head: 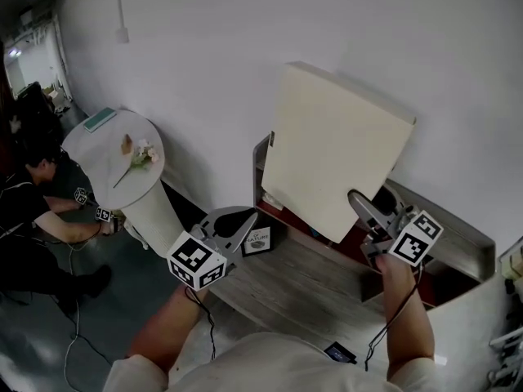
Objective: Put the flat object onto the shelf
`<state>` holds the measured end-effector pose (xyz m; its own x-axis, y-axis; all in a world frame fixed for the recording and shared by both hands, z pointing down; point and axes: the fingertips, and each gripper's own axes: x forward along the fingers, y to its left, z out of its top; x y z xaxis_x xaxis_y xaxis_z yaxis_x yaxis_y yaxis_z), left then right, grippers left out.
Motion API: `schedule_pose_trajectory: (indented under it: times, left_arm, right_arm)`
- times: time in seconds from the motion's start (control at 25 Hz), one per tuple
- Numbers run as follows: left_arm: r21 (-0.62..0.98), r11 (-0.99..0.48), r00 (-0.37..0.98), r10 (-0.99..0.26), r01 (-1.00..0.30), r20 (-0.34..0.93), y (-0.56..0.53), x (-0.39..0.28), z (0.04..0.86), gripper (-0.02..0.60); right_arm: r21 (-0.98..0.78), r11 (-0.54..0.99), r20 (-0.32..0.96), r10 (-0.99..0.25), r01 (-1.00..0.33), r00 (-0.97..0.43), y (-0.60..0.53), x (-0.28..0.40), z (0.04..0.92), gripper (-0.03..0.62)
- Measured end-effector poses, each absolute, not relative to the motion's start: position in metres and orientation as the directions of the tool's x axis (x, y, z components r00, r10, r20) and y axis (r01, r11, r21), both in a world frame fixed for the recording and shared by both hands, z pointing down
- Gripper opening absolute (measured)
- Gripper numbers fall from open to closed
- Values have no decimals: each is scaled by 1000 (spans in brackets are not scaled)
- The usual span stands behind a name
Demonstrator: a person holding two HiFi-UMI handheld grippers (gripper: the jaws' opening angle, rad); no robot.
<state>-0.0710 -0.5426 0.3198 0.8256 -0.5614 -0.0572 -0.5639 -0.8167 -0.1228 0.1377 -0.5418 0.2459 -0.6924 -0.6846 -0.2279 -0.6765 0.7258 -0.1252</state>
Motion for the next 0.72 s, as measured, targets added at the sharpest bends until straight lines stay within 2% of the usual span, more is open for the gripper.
schedule_pose_trajectory:
  times: [0.72]
  left_arm:
    - [-112, -830, 837, -544, -547, -54, -596, -76, 319, 12]
  right_arm:
    - [-29, 683, -187, -721, -730, -668, -644, 134, 247, 287]
